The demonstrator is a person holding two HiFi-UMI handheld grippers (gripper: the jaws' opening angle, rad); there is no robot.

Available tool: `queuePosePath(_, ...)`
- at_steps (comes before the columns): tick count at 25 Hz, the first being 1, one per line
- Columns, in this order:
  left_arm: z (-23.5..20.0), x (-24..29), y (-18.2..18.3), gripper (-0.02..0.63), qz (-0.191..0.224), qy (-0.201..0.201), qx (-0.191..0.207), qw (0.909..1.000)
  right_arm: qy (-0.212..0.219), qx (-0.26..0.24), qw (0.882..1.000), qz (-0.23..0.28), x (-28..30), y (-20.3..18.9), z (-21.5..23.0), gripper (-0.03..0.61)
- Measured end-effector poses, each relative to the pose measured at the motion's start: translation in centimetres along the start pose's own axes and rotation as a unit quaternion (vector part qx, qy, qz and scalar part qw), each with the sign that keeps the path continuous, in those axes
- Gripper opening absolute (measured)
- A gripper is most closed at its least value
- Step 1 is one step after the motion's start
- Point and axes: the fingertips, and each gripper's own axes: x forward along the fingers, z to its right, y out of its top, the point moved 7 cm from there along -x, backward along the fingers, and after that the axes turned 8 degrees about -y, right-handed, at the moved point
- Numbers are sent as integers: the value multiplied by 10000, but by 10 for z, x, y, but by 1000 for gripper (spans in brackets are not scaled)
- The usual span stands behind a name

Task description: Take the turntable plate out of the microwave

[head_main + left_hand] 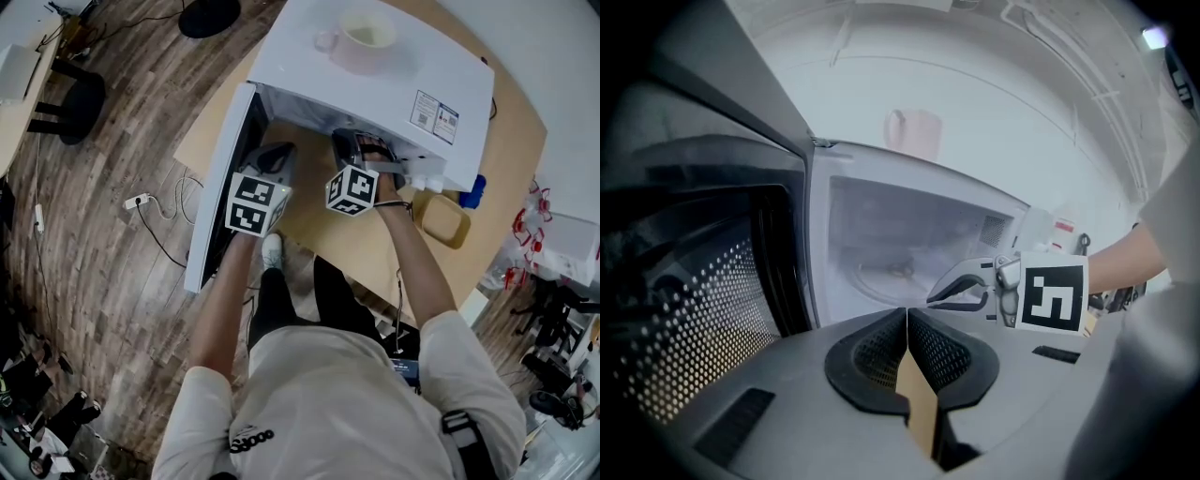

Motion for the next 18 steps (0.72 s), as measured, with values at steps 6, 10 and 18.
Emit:
queuePosePath(6, 2, -3, -1, 18, 39, -66, -15, 10000, -118, 31, 9999, -27, -8, 8, 8, 21)
queuePosePath(10, 1, -3, 2, 18, 117, -95, -41, 9999, -141, 27, 9999, -58, -11, 8, 10, 21)
queuePosePath(18, 1, -5, 0, 18, 142, -115, -41, 9998, 111, 68, 9999, 95, -27, 16, -26, 21)
